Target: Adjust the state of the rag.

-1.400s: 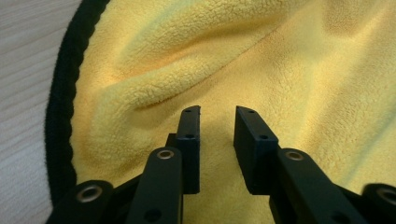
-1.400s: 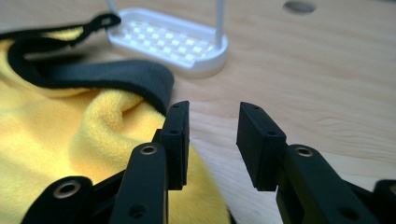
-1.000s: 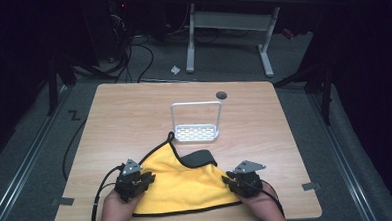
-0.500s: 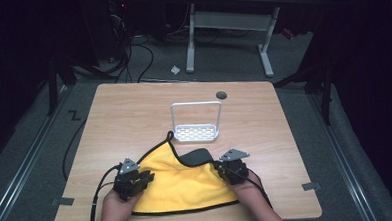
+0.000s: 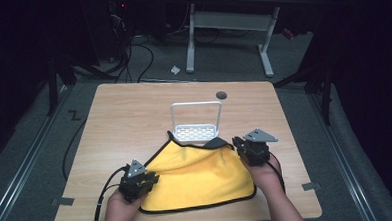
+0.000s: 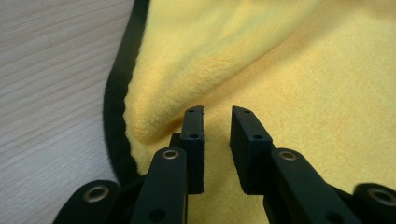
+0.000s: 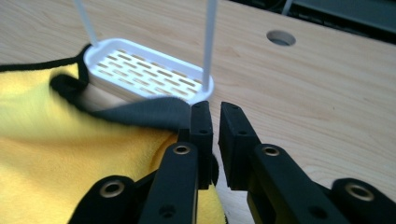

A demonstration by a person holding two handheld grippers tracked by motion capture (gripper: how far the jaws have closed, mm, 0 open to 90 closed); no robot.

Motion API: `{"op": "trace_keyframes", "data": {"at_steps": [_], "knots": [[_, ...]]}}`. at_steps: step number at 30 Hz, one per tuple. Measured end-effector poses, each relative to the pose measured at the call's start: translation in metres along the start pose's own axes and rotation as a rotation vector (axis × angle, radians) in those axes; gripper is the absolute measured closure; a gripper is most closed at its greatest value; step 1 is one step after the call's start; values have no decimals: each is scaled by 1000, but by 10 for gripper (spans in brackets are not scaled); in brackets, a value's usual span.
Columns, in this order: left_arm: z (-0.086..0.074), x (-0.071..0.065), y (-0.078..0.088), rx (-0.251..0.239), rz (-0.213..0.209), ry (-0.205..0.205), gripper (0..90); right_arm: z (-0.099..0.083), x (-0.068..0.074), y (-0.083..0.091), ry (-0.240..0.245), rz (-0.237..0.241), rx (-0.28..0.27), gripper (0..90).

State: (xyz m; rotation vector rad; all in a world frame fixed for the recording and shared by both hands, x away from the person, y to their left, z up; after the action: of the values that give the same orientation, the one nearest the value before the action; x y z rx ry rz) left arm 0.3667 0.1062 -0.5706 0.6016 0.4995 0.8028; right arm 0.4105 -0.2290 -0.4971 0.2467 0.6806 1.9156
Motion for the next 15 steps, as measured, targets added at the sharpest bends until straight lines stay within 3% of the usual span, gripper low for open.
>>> {"op": "trace_keyframes", "data": {"at_steps": [4,6,7,8,9,10,11,14,15], "knots": [[0,11,4,-4,28,42,752,-15,-2,-1,5,6,32,809],[1,9,7,-7,12,67,733,-32,-4,-3,-10,10,66,779],[2,4,9,-18,-10,62,733,-32,-4,-3,-10,10,66,779],[4,-4,10,-25,-23,41,721,-40,-4,-4,-21,13,82,771],[7,-20,9,-27,-49,2,708,-58,-4,-8,-29,12,127,764],[7,-20,9,-27,-49,2,703,-58,-4,-8,-29,12,127,764],[8,-27,7,-22,-67,-13,699,-69,-1,-9,-39,47,160,790],[6,-42,-6,19,-91,-57,694,-72,10,-6,-8,77,174,853],[3,-44,-13,47,-79,-77,694,-72,23,0,19,104,163,871]]}}
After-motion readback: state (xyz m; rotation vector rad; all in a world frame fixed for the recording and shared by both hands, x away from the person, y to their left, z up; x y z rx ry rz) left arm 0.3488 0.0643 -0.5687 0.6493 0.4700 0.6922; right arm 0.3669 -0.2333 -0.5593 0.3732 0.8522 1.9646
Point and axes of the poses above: each handheld gripper's, and its own axes: y roughly backward along the jaws, z roughly out of its top, x roughly to its left, the point moved 6 cm from there along -y, roughly forward along the jaws, and after that the axes turned 5 degrees about y, right-handed, at the moved point
